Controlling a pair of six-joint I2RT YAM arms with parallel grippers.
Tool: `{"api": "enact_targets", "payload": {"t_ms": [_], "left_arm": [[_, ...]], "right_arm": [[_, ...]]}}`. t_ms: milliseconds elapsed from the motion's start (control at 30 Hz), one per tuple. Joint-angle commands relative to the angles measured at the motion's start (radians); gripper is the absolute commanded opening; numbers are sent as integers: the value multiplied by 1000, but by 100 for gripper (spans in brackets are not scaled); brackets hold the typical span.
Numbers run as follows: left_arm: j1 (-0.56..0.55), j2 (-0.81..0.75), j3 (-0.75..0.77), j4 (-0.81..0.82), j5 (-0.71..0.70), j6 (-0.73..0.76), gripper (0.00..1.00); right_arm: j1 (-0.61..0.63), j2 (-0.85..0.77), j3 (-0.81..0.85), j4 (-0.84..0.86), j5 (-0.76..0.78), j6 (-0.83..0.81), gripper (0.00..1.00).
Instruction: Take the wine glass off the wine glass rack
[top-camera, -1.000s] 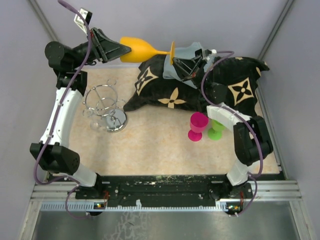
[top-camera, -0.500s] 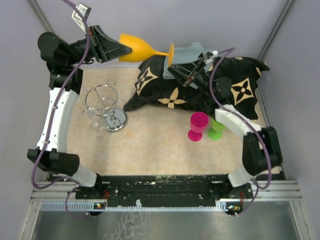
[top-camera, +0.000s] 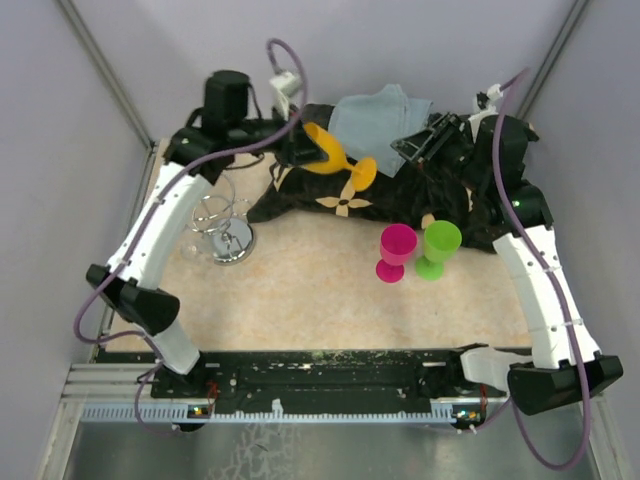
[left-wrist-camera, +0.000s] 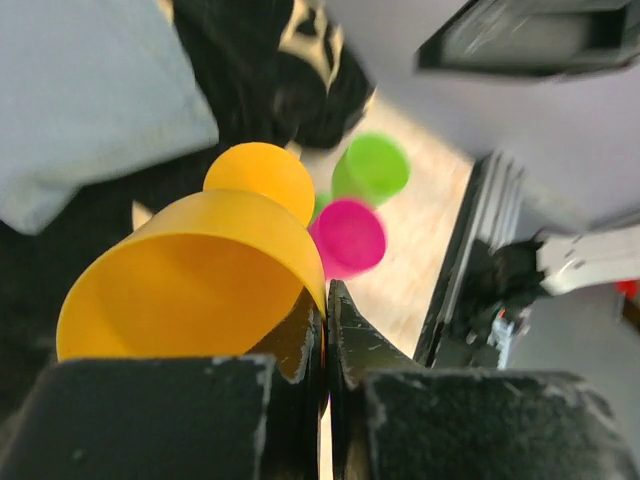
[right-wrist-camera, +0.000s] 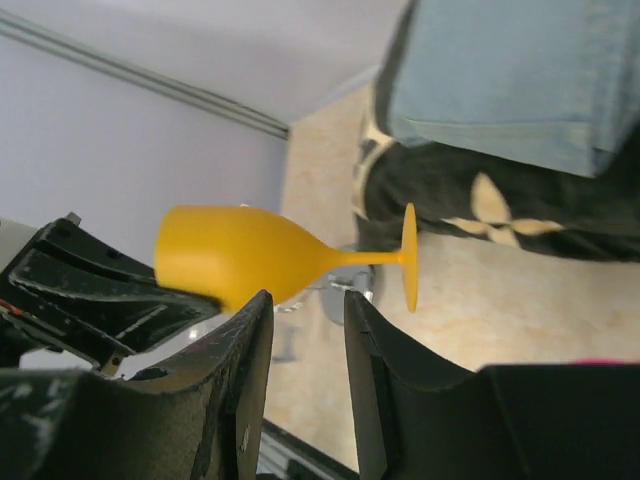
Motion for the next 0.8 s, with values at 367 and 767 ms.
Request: {"api": "enact_targets", "payload": {"t_ms": [367,767], "left_arm": [[-179,34,-96,-235,-321,275,0],[-296,67,-233,-253,-436,338,0]], "right_arm": [[4,-120,23,-348,253,-168,46],[3,-134,51,-421,326,-209,54]]}}
